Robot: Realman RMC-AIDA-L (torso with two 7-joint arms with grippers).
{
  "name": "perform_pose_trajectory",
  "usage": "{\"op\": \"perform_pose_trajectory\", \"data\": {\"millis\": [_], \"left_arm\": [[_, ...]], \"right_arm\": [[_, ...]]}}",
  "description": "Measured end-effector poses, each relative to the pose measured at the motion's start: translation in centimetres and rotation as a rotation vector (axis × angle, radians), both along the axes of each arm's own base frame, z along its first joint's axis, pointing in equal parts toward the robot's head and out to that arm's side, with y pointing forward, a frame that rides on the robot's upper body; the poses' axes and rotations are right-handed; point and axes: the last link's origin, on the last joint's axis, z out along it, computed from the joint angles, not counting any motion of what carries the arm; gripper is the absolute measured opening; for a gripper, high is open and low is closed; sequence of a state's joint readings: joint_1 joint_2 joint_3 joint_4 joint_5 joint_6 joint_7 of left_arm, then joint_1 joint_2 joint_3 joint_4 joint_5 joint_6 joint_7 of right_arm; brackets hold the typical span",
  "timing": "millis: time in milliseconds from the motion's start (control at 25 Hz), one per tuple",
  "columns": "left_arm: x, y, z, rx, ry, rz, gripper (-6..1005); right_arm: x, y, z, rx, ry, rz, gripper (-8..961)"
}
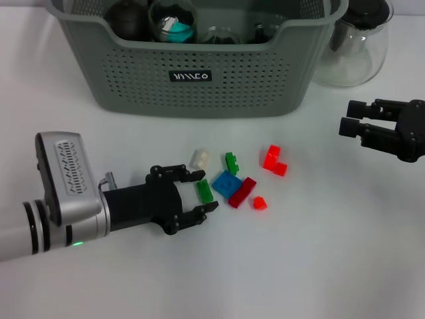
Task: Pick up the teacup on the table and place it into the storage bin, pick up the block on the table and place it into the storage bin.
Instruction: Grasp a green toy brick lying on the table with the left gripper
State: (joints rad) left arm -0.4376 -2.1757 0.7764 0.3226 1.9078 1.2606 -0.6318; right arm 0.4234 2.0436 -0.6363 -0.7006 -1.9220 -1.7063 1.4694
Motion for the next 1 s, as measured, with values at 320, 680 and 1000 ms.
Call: {"op": "perform_pose_trajectory", "data": {"millis": [320, 680, 1000], "left_arm": [[-0.14, 0.11, -0.16, 0.003, 0.011, 0.010, 547], [-0.43, 0.29, -0.33, 0.009, 0.033, 0.026, 528], [-0.37, 0.44, -0.56, 0.010, 0.035, 0.035, 511]], "right_arm": [[-0.01, -0.01, 0.01, -0.001, -0.001, 0.001, 489], [-0.04, -0.02, -0.08, -0.003, -0.001, 0.002, 488], [-0.04, 0.01, -0.17, -0.002, -0.002, -0.001, 489]]}}
